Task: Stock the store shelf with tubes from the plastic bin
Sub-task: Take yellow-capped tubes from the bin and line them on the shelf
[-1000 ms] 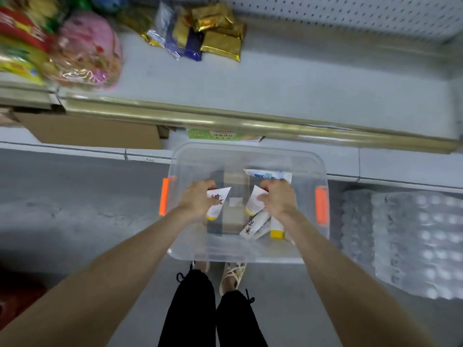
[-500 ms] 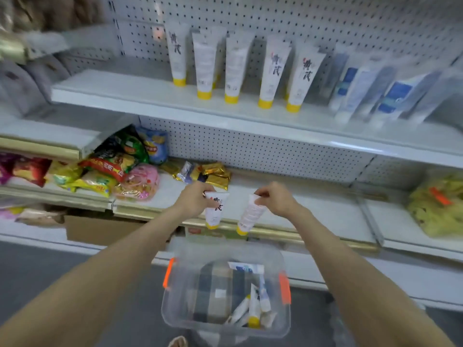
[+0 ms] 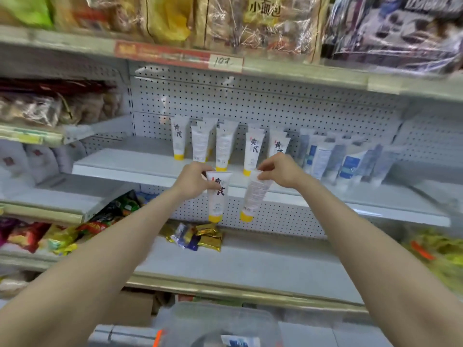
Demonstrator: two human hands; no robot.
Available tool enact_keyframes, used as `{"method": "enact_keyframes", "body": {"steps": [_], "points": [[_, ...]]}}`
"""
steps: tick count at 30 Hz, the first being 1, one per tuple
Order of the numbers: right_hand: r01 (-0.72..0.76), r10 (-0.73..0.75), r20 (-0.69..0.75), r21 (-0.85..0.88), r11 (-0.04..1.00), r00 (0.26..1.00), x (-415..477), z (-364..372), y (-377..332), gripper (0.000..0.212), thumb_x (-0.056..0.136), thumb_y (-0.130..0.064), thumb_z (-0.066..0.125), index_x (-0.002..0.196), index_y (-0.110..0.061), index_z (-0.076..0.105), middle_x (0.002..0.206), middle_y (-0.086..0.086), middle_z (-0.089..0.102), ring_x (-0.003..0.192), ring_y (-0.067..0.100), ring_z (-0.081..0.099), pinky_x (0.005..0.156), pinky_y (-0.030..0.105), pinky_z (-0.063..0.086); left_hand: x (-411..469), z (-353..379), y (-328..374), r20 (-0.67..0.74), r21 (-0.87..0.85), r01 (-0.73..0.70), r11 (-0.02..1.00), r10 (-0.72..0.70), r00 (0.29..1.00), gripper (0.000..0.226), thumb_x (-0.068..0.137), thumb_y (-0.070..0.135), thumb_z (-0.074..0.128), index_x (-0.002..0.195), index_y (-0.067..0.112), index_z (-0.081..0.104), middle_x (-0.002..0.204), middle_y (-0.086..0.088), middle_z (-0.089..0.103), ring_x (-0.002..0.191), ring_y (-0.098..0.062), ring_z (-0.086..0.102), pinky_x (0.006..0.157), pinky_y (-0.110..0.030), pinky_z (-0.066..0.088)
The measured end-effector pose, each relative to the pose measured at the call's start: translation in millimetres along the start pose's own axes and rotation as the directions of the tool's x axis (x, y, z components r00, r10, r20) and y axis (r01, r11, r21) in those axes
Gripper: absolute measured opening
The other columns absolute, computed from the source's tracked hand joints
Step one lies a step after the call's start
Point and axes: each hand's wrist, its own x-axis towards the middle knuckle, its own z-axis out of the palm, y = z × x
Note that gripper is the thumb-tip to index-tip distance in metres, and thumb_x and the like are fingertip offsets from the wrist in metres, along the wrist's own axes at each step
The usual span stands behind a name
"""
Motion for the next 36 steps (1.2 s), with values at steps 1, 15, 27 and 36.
{"method": "enact_keyframes", "body": {"steps": [1, 15, 27, 36], "points": [[0.007, -0.007, -0.013, -0.001, 1.0, 1.0, 4.1, -6.5, -2.2, 0.025, 0.081, -0.008, 0.07, 0.105, -0.004, 0.07, 0.101, 0.01, 0.069, 0.086, 0.012, 0.055, 0.077, 0.021, 0.039, 5.6, -4.6, 3.1, -0.002, 0.005, -0.015, 1.0, 0.015, 1.0, 0.017, 0.073, 0.015, 0.078, 0.083, 0.009, 0.066, 0.075, 0.001, 0.059, 0.074, -0.016, 0.052, 0.058, -0.025, 0.036], [0.042, -0.043, -0.033, -0.036, 0.998, 0.998, 78.4, -21.0, -59.4, 0.021, 0.083, -0.011, 0.068, 0.104, -0.007, 0.07, 0.099, 0.007, 0.069, 0.085, 0.017, 0.059, 0.068, 0.027, 0.046, 83.1, -78.0, -20.6, -0.063, -0.029, -0.05, 0.998, 0.048, 0.997, 0.017, 0.075, 0.009, 0.076, 0.088, 0.008, 0.066, 0.078, -0.004, 0.062, 0.069, -0.018, 0.055, 0.059, -0.026, 0.045], [0.028, -0.028, -0.002, -0.017, 0.999, 1.0, 176.4, 59.5, -135.9, 0.021, 0.081, -0.007, 0.069, 0.102, -0.005, 0.071, 0.088, 0.001, 0.062, 0.085, 0.012, 0.056, 0.07, 0.019, 0.039, 148.6, -159.1, -117.2, -0.048, 0.018, -0.051, 0.999, 0.052, 0.997, 0.016, 0.072, 0.004, 0.077, 0.081, 0.009, 0.064, 0.065, 0.004, 0.055, 0.059, -0.012, 0.048, 0.051, -0.017, 0.037], [-0.029, 0.029, 0.005, -0.019, 0.999, 1.0, 208.3, 77.5, -136.1, 0.019, 0.08, -0.004, 0.069, 0.099, -0.003, 0.071, 0.097, 0.012, 0.069, 0.085, 0.016, 0.059, 0.075, 0.024, 0.043, 186.2, -151.2, -141.2, 0.016, -0.014, -0.046, 0.999, 0.046, 0.999, 0.025, 0.072, 0.006, 0.078, 0.095, 0.003, 0.068, 0.089, -0.008, 0.067, 0.077, -0.02, 0.06, 0.061, -0.022, 0.046]]}}
